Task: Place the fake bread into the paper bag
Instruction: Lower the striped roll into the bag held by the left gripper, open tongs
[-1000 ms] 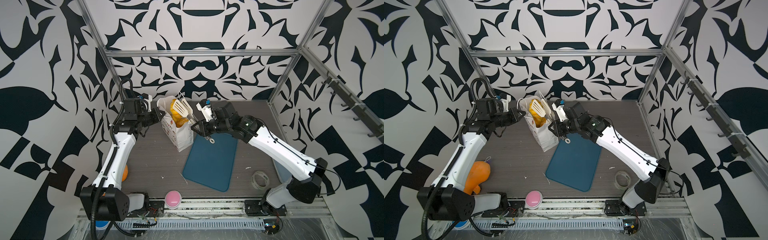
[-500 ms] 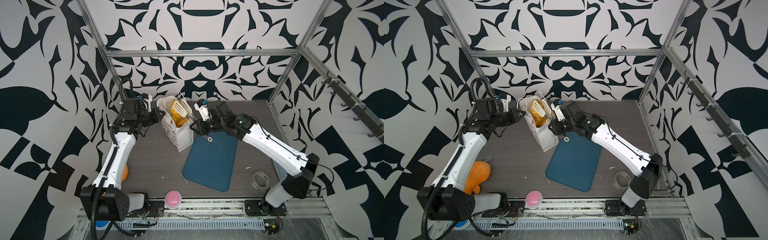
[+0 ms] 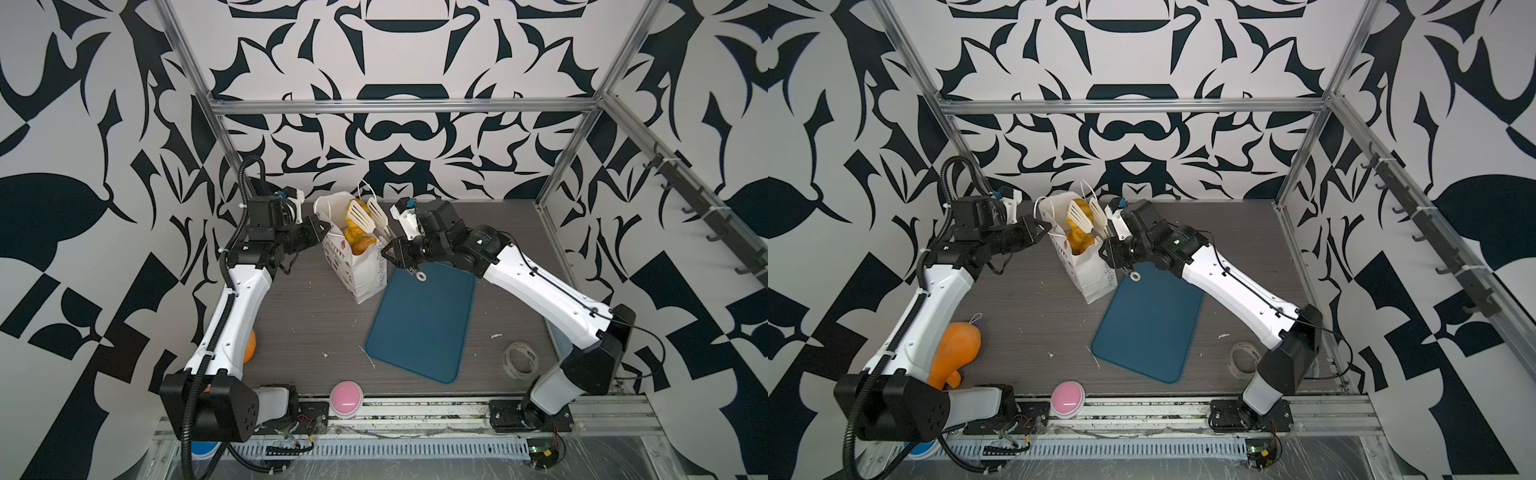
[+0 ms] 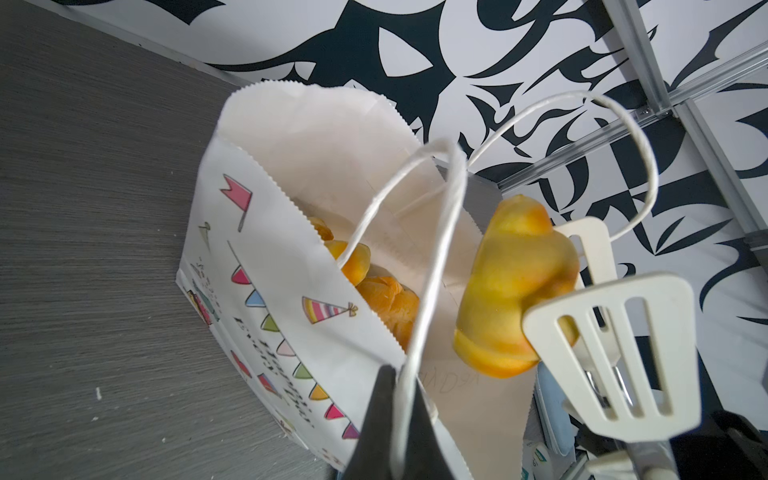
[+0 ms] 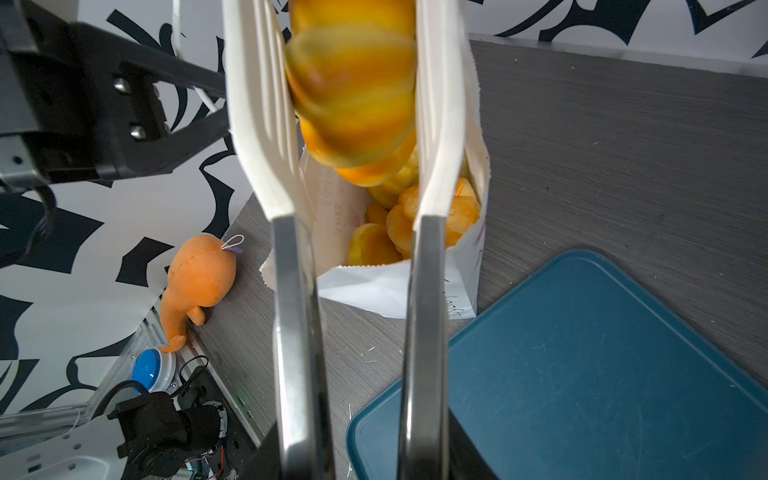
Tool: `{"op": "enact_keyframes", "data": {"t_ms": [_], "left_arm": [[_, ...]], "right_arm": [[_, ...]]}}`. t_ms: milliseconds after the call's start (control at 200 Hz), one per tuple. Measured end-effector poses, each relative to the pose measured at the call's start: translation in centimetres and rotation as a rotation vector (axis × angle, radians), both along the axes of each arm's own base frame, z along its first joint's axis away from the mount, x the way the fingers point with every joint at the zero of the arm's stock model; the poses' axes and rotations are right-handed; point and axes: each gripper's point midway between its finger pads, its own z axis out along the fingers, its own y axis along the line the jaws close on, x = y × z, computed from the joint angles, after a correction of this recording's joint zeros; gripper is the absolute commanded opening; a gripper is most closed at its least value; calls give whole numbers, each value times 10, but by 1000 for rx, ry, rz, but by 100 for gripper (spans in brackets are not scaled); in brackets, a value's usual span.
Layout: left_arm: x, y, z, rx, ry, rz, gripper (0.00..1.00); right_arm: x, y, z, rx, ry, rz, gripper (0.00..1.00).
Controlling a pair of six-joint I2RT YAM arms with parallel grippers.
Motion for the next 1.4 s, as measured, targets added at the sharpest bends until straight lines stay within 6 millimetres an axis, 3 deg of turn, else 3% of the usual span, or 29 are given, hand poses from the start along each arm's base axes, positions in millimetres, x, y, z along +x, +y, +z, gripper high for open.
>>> {"op": "enact_keyframes", "data": {"t_ms": [415,870,1045,1240,1400], "left_arm": [[0,0,0,0,-1,0,0],[0,-2,3,-7,-10,-12,3],[0,-4,6,-5,-30,-32,29],[-5,-6,15,-16,-56,-42,49],[-8,-8,20,-20,-68,-50,66]], "right_arm": [[0,1,4,8,-4,7,50],[-5,2,13,29,-8,26,44],[-14,-4,34,66,-38,40,44],[-27,-19,68,118,-106,45,44],[-36,-36,81,127,-155,33,44]]}}
